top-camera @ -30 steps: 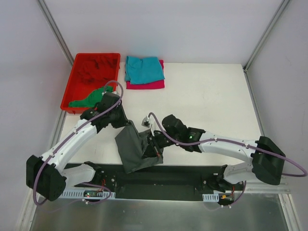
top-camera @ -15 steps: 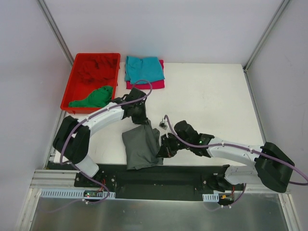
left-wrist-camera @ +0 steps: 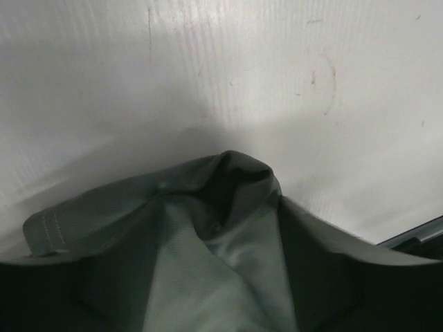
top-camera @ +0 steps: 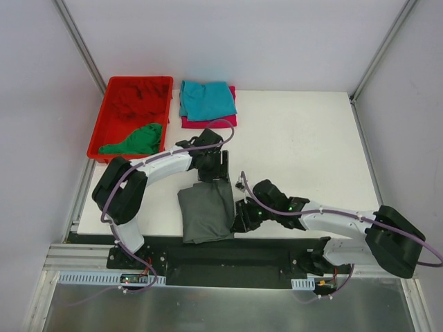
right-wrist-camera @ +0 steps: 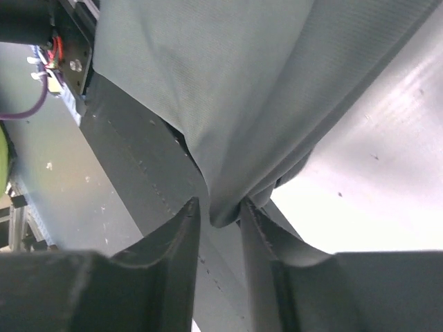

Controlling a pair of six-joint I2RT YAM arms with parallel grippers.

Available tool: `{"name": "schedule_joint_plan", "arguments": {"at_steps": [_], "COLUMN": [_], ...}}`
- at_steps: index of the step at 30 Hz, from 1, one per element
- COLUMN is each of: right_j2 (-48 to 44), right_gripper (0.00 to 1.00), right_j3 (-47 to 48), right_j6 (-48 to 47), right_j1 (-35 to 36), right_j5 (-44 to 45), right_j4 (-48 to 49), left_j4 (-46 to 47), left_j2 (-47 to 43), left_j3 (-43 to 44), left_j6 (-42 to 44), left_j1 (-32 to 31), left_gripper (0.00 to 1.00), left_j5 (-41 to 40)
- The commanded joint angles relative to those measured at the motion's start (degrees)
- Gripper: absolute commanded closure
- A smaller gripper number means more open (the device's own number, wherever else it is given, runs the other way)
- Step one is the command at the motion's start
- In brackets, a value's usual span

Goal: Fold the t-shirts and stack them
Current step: Fold the long partially folded tshirt into a neat square

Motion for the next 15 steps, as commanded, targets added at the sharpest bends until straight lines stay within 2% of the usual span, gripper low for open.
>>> {"name": "schedule_joint_plan", "arguments": {"at_steps": [1,2,4,7,10,11,15], "right_j2": [-4.88,-6.72,-9.79,-14.45,-16.49,-16.14,-10.1], "right_gripper": [0.58,0.47,0.28,0.09,0.0,0.04,0.04], "right_j3": [0.81,1.6,3.53,6.08,8.81,9.34,13.29], "right_j6": [-2.4,-3.63,-6.71,-10.22,-10.59,-10.07,-7.96], "right_j1": [0.4,0.31,0.4,0.31,0.31,0.31,-0.65], "right_j5": [3.15,4.12,6.57,9.92,13.17,13.61,13.71], "right_j4": [-5.58,-8.3,-12.52,-16.75,-18.08,-17.65,-14.22], "left_j4": [1.79,1.79,1.79,1.79,1.71,1.71,1.88], "left_j2": [-3.51,-5.09,-8.78,-16.59,-25.38,-28.02,-37.6], "left_j3": [3.28,3.63,3.64,0.58,-5.31,-7.59,-19.45], "left_j6": [2.25,2.96,4.45,5.16,4.81,4.29,1.12], "left_j1": [0.01,0.01,0.01,0.01,0.01,0.1,0.1], "left_gripper": [0.13,0.01,0.01,0.01,0.01,0.01,0.01], "left_j5": [-0.05,0.21,0.39,-2.32,-5.93,-6.9,-6.83]}}
